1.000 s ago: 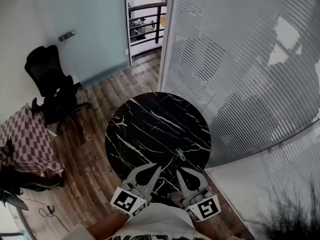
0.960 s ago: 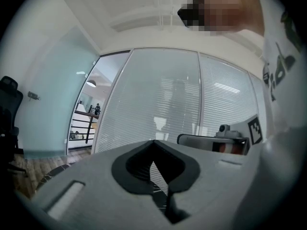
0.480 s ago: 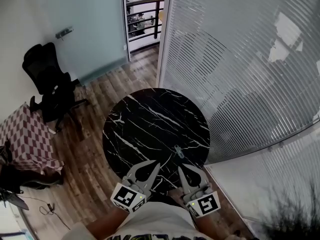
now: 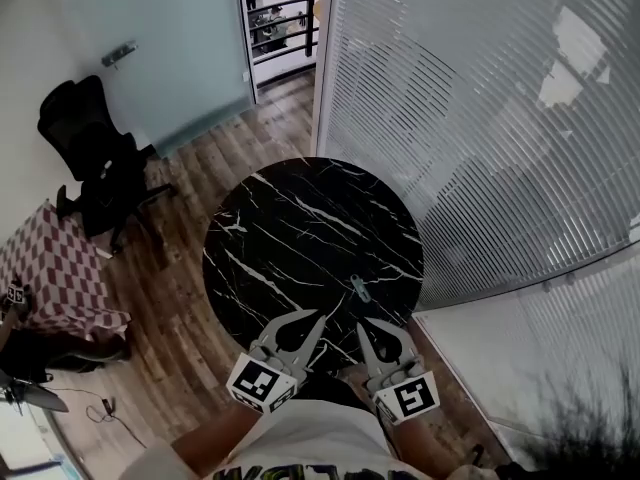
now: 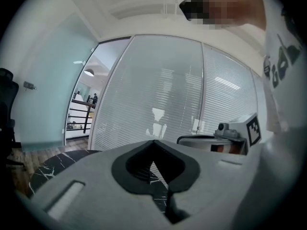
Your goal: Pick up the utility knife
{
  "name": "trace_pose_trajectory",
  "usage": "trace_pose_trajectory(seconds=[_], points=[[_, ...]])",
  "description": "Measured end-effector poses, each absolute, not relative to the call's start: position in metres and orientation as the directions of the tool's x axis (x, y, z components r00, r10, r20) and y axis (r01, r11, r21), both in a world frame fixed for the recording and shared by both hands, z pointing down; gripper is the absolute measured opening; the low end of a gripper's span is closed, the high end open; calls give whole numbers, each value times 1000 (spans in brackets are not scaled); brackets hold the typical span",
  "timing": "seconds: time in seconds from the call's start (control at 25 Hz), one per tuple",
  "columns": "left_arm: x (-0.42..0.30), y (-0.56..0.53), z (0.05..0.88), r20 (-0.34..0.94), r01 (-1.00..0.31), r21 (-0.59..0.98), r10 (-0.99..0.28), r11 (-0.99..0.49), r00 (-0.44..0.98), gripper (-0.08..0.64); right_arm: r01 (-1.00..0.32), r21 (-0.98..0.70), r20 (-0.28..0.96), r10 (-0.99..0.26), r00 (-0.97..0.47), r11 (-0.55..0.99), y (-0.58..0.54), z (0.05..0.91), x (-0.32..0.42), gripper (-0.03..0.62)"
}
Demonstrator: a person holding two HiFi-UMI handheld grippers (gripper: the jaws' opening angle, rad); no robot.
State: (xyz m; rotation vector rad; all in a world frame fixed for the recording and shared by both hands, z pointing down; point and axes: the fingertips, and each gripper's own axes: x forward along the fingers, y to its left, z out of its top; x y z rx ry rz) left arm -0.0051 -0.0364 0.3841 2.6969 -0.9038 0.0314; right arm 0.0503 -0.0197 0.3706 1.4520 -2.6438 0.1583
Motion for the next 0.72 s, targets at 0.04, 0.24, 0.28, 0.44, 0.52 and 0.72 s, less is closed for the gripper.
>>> trace_pose_trajectory(seconds=[0.04,0.24,0.28,0.44,0.52,0.72], points=[[-4,-36,387,119,-592,271,-583,-759,803,5,-847,-35,164,-833,-529,531,-20,375,52,3],[0,-38,408,150,-591,278,-574,-757,805,5,-860,-34,190,-841,-506,510,-23,396,60,3],[1,-39,413,156,-592,276,-572,-757,805,5,-862,-33,197,-842,-502,506,-24,401,62,3],[5,-44,434,180,-596,267,-568,-758,803,5,-869,-29,230,-843,-486,494,-30,425,70,3],[7,-46,447,197,-599,269,-565,-755,801,5,-869,-39,256,-836,-485,493,-32,440,74,3],[11,-56,483,255,-607,279,-552,-744,794,5,-869,-57,307,-820,-483,491,-41,475,83,3]])
